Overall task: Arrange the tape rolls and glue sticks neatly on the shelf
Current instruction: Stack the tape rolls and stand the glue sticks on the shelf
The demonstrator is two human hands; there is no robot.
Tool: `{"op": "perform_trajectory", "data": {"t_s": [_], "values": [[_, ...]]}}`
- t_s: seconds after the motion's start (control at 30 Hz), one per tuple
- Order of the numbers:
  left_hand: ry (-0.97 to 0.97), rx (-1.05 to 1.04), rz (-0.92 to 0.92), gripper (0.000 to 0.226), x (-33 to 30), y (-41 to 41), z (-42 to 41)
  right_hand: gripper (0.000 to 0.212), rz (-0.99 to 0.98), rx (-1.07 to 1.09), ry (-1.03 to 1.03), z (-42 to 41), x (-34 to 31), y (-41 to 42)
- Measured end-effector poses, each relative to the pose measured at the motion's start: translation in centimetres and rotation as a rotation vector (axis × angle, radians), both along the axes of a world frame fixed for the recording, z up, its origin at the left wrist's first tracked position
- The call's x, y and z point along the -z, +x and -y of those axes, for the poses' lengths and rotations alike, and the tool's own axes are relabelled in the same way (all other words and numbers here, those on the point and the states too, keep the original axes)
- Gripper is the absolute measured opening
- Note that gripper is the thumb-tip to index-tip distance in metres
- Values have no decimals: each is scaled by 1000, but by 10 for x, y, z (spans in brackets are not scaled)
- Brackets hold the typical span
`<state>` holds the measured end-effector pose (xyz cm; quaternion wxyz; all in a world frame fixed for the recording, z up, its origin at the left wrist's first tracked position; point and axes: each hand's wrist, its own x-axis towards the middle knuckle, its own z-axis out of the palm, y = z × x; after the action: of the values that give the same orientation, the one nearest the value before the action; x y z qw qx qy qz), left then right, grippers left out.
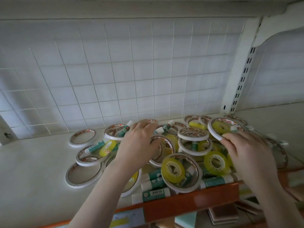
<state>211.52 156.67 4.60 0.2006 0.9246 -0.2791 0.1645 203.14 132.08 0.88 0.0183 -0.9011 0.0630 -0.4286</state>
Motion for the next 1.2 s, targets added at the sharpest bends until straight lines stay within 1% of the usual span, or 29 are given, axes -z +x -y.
{"op": "perform_trajectory", "data": {"t_s": [0.17,0.2,0.4,0.47,0.6,0.87,0.97,1.1,1.2], "values": [[91,131,-18,39,0,18,39,6,18,78,-20,21,6,-16],[116,165,-10,37,1,20,47,3,11,87,-6,25,7,-18],[254,322,-25,29,14,29,86,5,-36,122,33,43,11,-31],[267,355,-40,26,18,30,92,8,-60,132,40,46,12,-31],[265,351,-45,22,19,28,96,6,-60,139,42,53,13,-31],[201,330,101,22,11,19,85,3,-42,37,66,46,6,-16],[147,328,138,28,9,11,73,5,-41,-17,65,42,6,-10],[105,259,181,35,8,0,50,9,4,-92,56,32,8,-2],[74,186,215,35,8,-6,29,8,-5,-148,39,20,10,6]]}}
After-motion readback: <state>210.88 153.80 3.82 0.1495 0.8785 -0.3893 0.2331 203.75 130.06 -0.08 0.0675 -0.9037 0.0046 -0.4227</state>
